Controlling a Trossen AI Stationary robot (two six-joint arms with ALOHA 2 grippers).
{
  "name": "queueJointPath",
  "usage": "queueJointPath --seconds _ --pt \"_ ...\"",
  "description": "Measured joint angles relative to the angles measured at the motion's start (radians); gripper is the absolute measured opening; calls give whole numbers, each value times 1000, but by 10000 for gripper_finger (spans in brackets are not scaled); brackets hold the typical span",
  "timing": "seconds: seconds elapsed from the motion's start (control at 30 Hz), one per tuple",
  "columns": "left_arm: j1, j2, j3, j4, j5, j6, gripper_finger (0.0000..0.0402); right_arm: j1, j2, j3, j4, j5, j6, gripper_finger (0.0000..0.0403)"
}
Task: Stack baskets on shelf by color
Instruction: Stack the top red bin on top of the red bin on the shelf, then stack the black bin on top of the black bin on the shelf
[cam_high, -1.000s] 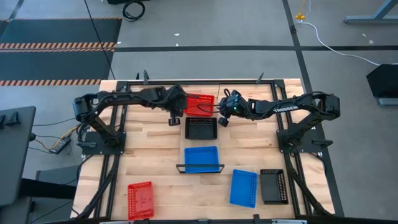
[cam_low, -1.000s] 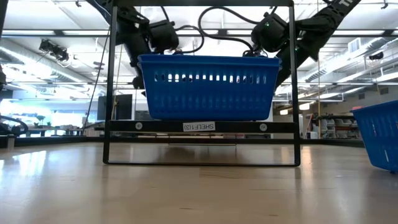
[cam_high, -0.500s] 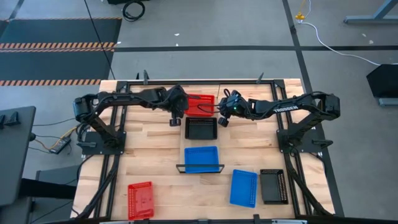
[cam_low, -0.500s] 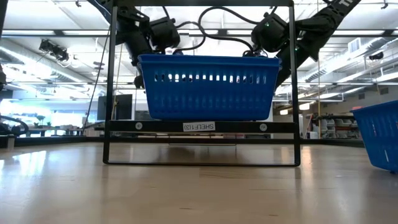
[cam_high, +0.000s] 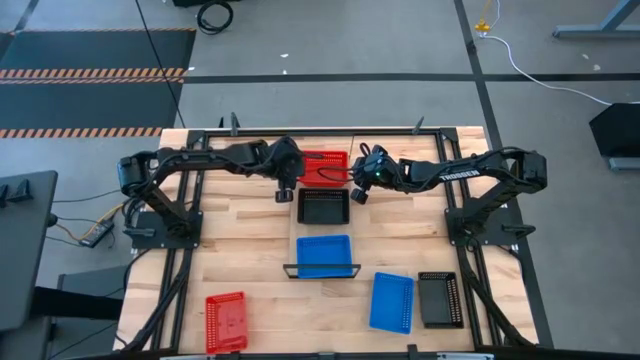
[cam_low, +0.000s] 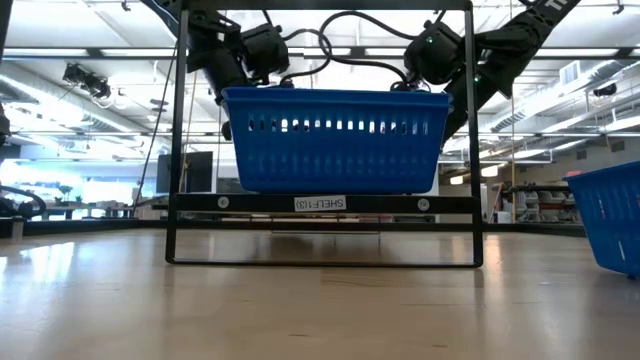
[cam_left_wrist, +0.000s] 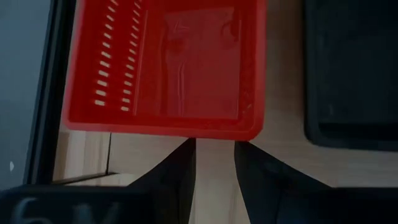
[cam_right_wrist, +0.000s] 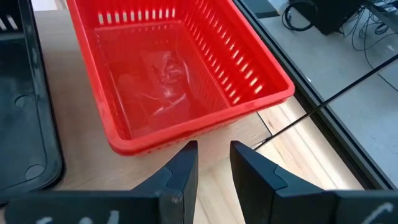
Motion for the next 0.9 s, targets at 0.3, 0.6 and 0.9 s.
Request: queueJointPath --seconds 0.3,0.6,0.9 --pt "0 0 0 -12 -1 0 117 0 0 0 -6 0 0 100" --pt "28 -14 0 -219 -218 38 117 0 -24 1 -135 75 23 100" --pt "76 -138 0 -243 -146 -38 117 31 -203 1 -284 -44 141 100"
